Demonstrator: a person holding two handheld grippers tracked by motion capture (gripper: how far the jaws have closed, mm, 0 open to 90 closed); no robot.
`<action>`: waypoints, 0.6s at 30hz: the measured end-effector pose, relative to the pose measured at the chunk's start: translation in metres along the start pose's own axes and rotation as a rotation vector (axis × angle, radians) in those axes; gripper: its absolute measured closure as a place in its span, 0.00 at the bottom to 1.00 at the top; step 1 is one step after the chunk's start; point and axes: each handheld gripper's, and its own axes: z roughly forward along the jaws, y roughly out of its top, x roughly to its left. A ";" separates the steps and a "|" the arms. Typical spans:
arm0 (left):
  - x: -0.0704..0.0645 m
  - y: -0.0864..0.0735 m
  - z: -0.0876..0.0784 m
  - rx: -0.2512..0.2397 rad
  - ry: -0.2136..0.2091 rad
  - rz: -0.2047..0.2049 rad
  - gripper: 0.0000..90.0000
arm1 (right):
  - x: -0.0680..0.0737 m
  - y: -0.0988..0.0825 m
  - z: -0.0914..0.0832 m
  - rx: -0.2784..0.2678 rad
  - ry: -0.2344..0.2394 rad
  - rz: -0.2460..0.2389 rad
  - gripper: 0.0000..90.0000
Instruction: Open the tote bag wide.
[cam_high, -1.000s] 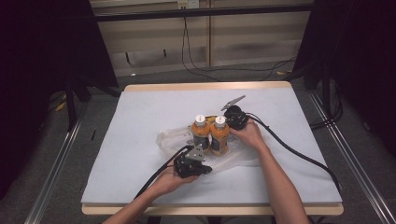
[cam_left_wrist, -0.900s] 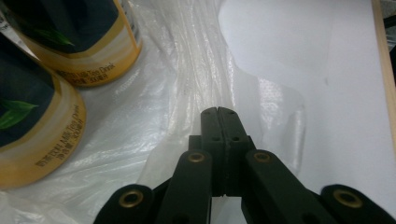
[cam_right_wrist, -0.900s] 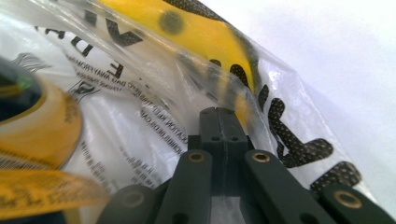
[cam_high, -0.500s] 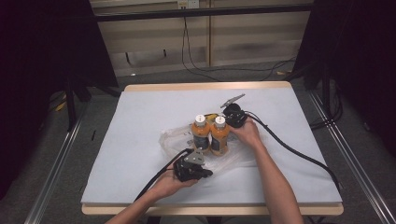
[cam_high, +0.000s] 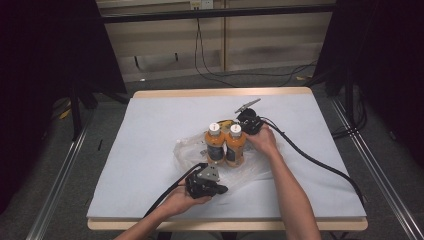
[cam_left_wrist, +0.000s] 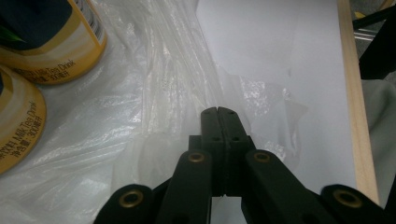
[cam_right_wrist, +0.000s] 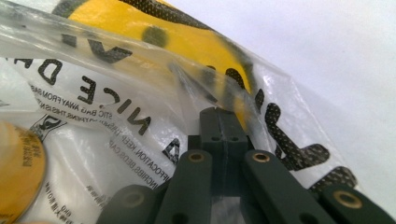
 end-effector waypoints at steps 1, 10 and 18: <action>0.000 -0.001 0.000 -0.013 -0.001 -0.003 1.00 | 0.000 0.001 0.001 -0.001 -0.006 -0.002 1.00; -0.005 -0.003 -0.002 -0.005 -0.009 0.010 1.00 | -0.004 0.008 0.006 0.000 -0.040 -0.003 1.00; -0.009 -0.005 -0.004 -0.002 -0.014 0.015 1.00 | -0.004 0.013 0.009 0.010 -0.081 0.020 1.00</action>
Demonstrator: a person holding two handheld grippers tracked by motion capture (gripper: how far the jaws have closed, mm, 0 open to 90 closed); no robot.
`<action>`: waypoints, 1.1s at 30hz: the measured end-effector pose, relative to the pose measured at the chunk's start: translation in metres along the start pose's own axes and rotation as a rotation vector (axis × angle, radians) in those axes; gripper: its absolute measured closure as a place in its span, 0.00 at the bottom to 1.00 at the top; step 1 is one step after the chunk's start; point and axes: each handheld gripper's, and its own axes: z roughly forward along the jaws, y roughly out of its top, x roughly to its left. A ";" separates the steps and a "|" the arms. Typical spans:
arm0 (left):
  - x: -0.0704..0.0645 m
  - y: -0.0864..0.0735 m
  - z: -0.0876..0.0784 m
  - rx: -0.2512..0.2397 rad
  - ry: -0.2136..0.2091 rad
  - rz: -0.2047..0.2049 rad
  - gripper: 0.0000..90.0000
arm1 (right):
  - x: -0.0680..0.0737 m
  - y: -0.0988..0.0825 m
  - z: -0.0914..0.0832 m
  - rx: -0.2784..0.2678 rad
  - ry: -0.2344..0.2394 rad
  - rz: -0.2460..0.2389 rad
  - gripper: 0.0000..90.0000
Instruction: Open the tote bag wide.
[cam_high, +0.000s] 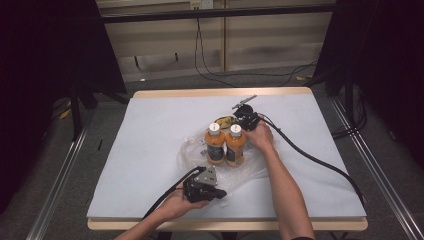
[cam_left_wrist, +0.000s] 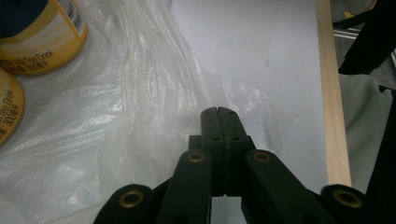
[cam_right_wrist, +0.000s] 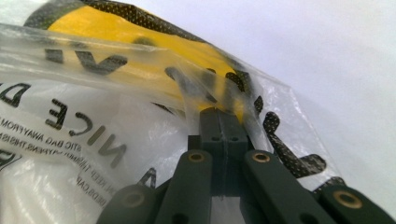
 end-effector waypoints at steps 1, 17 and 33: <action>0.000 -0.001 0.001 -0.009 -0.001 0.000 1.00 | -0.001 0.000 0.001 -0.009 0.005 -0.007 1.00; 0.004 -0.003 -0.003 -0.023 -0.029 -0.029 1.00 | -0.002 0.005 0.004 -0.027 0.000 0.005 1.00; 0.020 -0.001 -0.031 -0.188 0.009 -0.126 0.99 | -0.001 -0.003 -0.044 -0.144 0.064 0.010 1.00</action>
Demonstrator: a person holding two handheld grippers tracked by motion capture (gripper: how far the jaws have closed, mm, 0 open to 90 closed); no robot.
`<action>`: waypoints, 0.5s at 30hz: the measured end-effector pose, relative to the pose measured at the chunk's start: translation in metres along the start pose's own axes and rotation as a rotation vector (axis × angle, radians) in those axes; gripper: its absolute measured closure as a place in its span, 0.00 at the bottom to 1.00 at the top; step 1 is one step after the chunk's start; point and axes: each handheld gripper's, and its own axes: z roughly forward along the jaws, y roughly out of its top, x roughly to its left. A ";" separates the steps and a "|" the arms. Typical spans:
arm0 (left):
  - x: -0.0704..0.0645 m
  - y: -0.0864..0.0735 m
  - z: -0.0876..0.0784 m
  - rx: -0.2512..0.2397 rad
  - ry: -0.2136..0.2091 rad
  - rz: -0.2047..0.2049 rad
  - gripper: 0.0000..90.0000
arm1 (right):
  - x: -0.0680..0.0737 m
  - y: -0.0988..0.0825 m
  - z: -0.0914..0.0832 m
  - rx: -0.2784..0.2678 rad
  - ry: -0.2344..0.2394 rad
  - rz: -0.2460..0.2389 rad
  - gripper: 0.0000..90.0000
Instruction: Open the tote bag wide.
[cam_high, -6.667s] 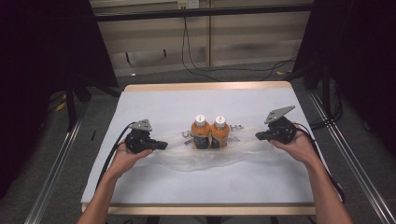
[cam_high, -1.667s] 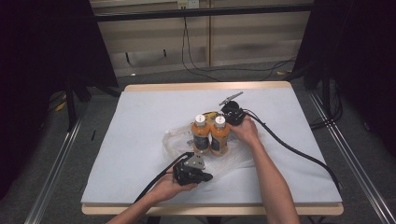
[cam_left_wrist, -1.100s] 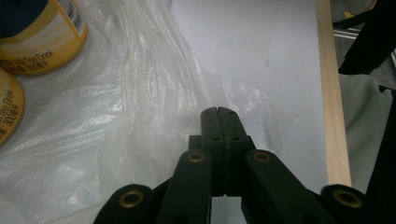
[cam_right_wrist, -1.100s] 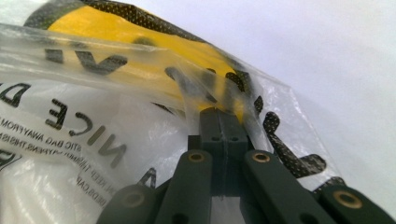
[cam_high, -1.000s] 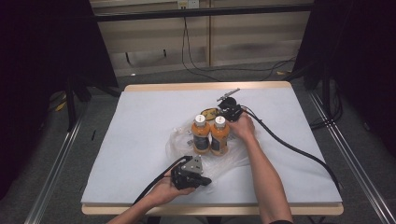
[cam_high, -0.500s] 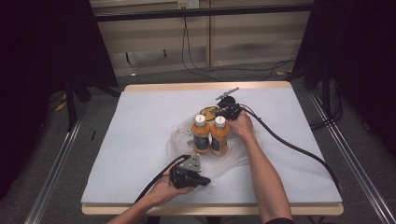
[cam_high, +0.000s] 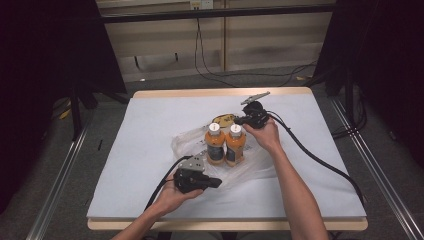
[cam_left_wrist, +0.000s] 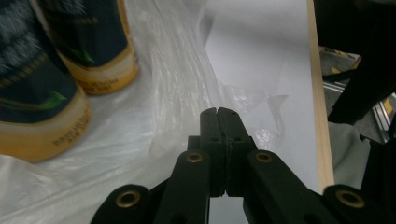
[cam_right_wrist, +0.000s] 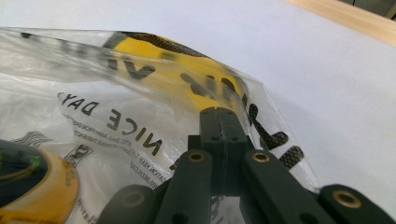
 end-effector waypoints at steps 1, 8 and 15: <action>0.000 0.001 -0.001 -0.014 0.001 -0.006 0.99 | 0.000 -0.001 -0.003 -0.007 0.017 0.002 1.00; 0.003 0.007 -0.013 -0.058 0.025 -0.001 0.98 | 0.003 -0.003 -0.024 -0.061 0.045 -0.014 1.00; 0.006 0.010 -0.023 -0.087 0.054 -0.006 1.00 | 0.003 -0.006 -0.043 -0.094 0.047 -0.020 1.00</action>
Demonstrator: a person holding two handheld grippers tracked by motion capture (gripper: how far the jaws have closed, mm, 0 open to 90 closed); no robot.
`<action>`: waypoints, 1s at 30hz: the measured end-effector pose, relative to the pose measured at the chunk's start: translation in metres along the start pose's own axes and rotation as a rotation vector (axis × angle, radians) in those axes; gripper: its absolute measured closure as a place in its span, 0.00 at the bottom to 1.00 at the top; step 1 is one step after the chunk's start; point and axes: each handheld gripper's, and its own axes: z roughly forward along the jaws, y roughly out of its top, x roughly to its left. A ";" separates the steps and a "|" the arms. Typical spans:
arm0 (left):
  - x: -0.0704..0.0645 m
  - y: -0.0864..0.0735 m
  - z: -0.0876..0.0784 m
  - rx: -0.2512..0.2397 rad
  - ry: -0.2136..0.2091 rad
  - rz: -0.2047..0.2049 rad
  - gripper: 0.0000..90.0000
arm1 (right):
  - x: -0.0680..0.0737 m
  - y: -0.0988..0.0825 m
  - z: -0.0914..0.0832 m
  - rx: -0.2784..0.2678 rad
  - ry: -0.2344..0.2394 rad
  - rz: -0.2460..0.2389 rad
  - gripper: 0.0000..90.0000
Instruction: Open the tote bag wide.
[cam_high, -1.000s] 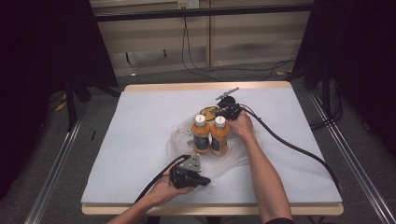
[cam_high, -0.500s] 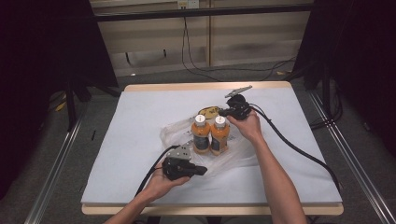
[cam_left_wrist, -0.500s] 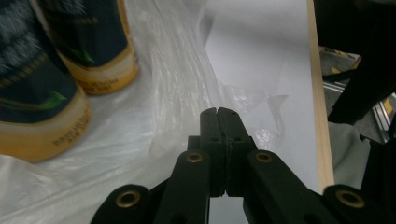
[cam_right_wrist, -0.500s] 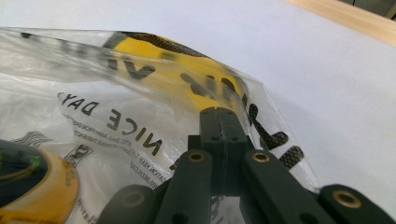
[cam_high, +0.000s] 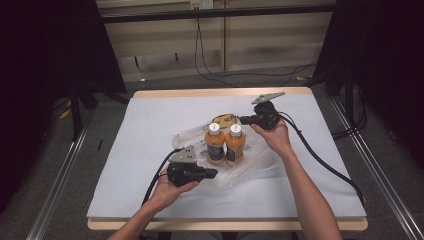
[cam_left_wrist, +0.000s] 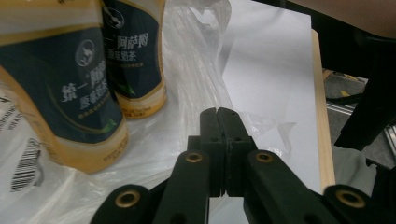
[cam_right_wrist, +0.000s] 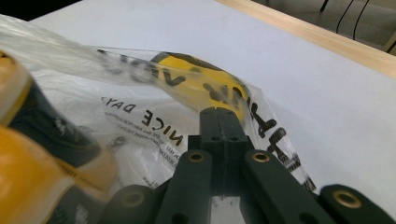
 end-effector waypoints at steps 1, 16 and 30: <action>0.000 0.000 -0.001 -0.003 0.005 0.003 1.00 | 0.000 -0.002 -0.006 -0.011 0.002 -0.002 1.00; 0.006 0.002 -0.019 -0.048 0.118 -0.002 0.67 | 0.012 -0.030 -0.054 -0.091 -0.025 0.004 0.85; 0.004 0.010 -0.046 -0.091 0.193 -0.002 0.21 | 0.037 -0.054 -0.105 -0.145 -0.045 -0.002 0.34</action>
